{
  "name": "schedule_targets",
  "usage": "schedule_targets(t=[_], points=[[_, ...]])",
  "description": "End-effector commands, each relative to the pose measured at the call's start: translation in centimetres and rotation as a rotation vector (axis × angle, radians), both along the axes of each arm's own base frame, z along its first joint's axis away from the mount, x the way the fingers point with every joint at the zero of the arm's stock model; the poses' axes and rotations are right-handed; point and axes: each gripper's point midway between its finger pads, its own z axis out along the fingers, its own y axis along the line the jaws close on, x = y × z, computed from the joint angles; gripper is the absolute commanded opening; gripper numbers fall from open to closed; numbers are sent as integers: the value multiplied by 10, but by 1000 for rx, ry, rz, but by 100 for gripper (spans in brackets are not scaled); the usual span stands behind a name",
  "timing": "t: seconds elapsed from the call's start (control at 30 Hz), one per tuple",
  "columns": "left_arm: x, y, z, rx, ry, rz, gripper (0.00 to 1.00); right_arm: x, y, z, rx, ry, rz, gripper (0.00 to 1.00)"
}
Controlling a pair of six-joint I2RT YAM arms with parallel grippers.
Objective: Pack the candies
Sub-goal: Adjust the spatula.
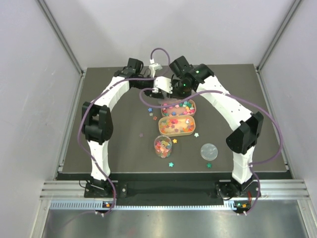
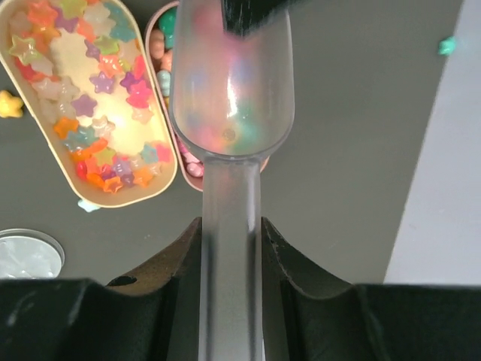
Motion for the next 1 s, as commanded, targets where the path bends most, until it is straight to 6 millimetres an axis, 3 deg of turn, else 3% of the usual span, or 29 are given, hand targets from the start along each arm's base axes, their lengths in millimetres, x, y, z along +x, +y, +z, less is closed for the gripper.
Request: schedule_targets(t=[0.0, 0.1, 0.27, 0.4, 0.6, 0.97], points=[[31, 40, 17, 95, -234, 153, 30, 16, -11, 3, 41, -49, 11, 0], [31, 56, 21, 86, -270, 215, 36, 24, -30, -14, -27, -35, -7, 0], [22, 67, -14, 143, -200, 225, 38, 42, -53, -26, -117, -38, -19, 0], [17, 66, -44, 161, -108, 214, 37, 51, -68, -29, -208, -52, 8, 0], [14, 56, -71, 135, -7, 195, 36, 51, -83, -38, -276, -13, 28, 0], [19, 45, -96, 116, 43, 189, 35, 49, -110, -52, -371, 31, 10, 0]])
